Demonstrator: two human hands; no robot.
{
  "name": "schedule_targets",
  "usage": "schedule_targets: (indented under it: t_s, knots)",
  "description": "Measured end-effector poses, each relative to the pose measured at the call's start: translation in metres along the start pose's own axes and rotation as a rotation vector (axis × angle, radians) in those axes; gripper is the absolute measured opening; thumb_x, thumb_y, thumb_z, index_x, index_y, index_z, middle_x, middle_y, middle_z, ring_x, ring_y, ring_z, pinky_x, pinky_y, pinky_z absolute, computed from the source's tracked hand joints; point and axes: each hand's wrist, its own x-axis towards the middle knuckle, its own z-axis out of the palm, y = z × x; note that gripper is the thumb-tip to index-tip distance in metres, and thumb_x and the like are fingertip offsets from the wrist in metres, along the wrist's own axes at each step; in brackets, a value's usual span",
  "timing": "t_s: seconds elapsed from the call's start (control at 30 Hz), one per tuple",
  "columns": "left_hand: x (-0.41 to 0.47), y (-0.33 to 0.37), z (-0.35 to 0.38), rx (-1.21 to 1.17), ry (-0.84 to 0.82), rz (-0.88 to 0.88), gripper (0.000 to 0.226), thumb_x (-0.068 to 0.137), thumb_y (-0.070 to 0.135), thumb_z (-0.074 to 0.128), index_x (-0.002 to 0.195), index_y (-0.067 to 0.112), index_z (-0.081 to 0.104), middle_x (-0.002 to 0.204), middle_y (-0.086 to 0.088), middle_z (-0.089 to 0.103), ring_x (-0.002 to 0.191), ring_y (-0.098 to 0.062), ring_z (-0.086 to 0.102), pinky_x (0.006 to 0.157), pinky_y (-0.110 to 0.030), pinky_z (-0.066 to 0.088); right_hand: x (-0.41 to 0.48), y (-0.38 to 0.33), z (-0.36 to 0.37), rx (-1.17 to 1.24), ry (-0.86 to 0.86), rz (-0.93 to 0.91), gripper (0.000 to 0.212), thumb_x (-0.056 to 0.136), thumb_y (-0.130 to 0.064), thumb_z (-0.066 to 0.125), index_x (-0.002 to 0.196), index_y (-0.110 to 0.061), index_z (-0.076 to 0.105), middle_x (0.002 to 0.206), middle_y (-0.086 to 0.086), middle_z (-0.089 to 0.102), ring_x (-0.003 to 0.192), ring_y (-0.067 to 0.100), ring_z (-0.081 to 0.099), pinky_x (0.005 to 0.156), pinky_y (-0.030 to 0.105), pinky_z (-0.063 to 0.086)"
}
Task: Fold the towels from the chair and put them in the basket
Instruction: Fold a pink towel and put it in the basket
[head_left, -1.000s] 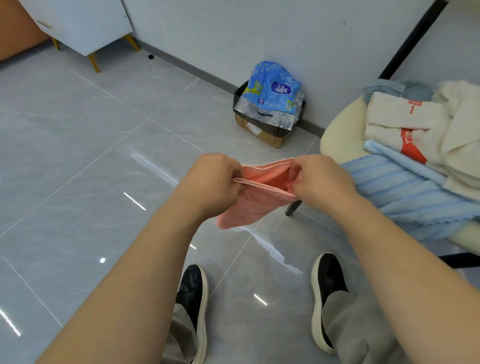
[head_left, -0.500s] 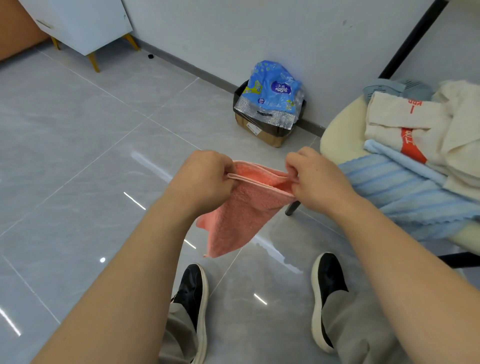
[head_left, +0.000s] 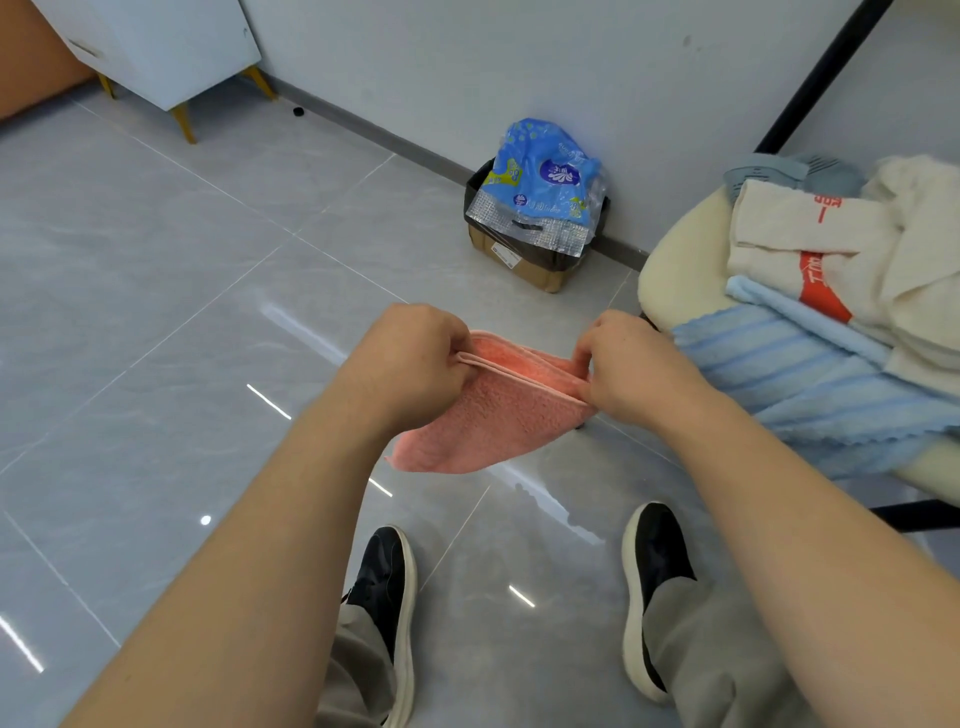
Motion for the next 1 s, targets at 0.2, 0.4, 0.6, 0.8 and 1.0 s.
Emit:
schedule_targets:
  t_s: [0.2,0.4,0.6,0.8,1.0]
  knots:
    - [0.000,-0.002,0.001,0.069,-0.060,-0.017,0.014,0.085,0.016,0.062,0.087,0.016,0.076,0.082,-0.004,0.069,0.085,-0.024,0.061,0.071,-0.034,0.052,0.001,-0.005,-0.005,0.092,-0.145,0.157,0.009,0.078,-0.014,0.064,0.074,-0.013,0.073,0.073,0.006,0.072,0.074,0.024,0.069,0.066,0.035,0.060]
    - [-0.001,-0.002,0.001,0.099,-0.148,-0.023,0.010,0.085,0.014,0.062,0.085,0.015,0.072,0.080,-0.003,0.066,0.083,-0.022,0.059,0.068,-0.032,0.050,0.001,-0.010,-0.007,0.333,-0.197,0.368,0.023,0.078,-0.012,0.053,0.076,-0.002,0.074,0.056,0.004,0.071,0.060,0.021,0.073,0.069,0.040,0.063]
    - [-0.002,-0.001,0.003,0.107,-0.202,0.006,0.010,0.084,0.010,0.062,0.078,0.016,0.067,0.076,-0.002,0.063,0.077,-0.021,0.058,0.060,-0.029,0.046,0.000,-0.010,-0.005,0.325,-0.218,0.417,0.018,0.082,-0.006,0.053,0.084,0.000,0.070,0.058,0.010,0.071,0.060,0.025,0.074,0.067,0.044,0.063]
    - [-0.002,0.002,0.003,0.096,-0.233,0.018,0.022,0.082,0.013,0.069,0.067,0.025,0.057,0.068,0.006,0.054,0.067,-0.013,0.049,0.051,-0.022,0.034,-0.002,-0.011,-0.006,0.227,-0.194,0.396,0.016,0.079,0.006,0.061,0.092,-0.002,0.065,0.076,0.016,0.073,0.075,0.030,0.073,0.070,0.046,0.062]
    - [-0.001,-0.002,0.001,0.094,-0.152,-0.008,0.018,0.076,0.005,0.060,0.066,0.019,0.056,0.069,0.000,0.057,0.074,-0.022,0.054,0.056,-0.028,0.040,0.001,-0.011,-0.012,0.265,-0.074,0.276,0.034,0.080,0.004,0.052,0.069,-0.023,0.068,0.076,-0.003,0.066,0.078,0.019,0.060,0.063,0.024,0.042]
